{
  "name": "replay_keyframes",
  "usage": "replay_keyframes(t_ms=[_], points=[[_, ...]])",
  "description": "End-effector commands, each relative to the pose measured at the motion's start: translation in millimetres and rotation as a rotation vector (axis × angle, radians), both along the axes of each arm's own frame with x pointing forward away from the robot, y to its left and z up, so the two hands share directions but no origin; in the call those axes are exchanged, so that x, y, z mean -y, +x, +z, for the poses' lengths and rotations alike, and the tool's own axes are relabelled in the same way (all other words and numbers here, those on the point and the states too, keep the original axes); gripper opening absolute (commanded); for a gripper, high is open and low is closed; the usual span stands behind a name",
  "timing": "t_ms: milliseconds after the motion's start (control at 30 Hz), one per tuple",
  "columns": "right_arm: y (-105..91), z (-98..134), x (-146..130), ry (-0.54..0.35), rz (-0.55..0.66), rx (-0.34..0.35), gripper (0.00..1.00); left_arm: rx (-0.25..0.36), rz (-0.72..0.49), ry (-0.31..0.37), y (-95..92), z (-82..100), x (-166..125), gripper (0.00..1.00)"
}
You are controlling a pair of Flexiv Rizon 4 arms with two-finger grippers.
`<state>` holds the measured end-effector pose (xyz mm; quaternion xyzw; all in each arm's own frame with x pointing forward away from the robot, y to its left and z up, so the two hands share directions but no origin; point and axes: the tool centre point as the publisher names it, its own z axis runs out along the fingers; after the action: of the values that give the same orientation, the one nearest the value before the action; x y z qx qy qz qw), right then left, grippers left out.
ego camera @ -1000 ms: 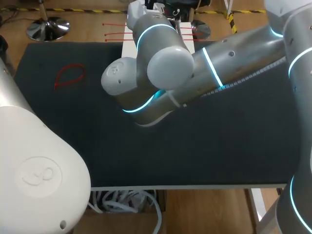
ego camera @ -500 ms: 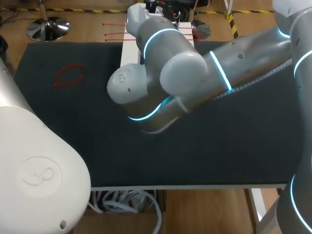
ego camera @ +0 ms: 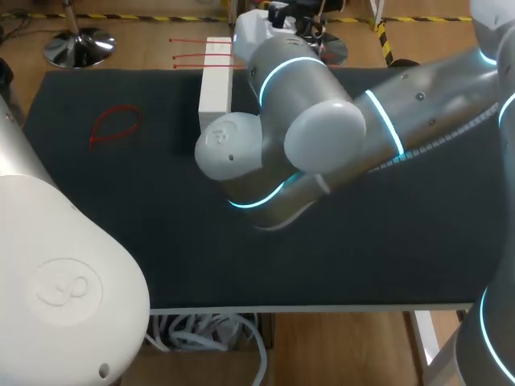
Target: Grab the tape and strap the tape.
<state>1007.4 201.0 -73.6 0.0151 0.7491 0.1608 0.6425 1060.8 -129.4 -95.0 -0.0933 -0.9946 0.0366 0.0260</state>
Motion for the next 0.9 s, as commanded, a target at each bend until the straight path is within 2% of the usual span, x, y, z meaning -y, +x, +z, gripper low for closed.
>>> replay_keyframes(t_ms=[33,133,167,200,233,267,900], points=[[7.8,2.9,21.9,0.005,-0.007,0.006,0.05,-0.002,0.001,0.004,0.1,1.0,0.6,0.00],[11.8,4.8,32.8,0.021,-0.015,0.016,0.10,-0.002,0.001,0.004,0.1,1.0,0.6,0.00],[12.4,4.7,33.6,0.029,-0.005,0.015,0.15,-0.002,0.001,0.004,0.1,1.0,0.6,0.00],[13.0,4.6,34.4,0.032,0.000,0.014,0.27,-0.002,0.001,0.004,0.1,1.0,0.6,0.00],[13.6,4.6,35.1,0.032,0.024,0.010,0.60,-0.002,0.001,0.004,0.1,1.0,0.6,0.00],[14.2,4.3,34.9,0.040,0.040,0.003,1.00,-0.002,0.001,0.004,0.1,1.0,0.6,0.00],[14.2,4.3,34.9,0.040,0.040,0.003,1.00,-0.002,0.008,-0.002,0.0,0.9,-1.0,0.00]])
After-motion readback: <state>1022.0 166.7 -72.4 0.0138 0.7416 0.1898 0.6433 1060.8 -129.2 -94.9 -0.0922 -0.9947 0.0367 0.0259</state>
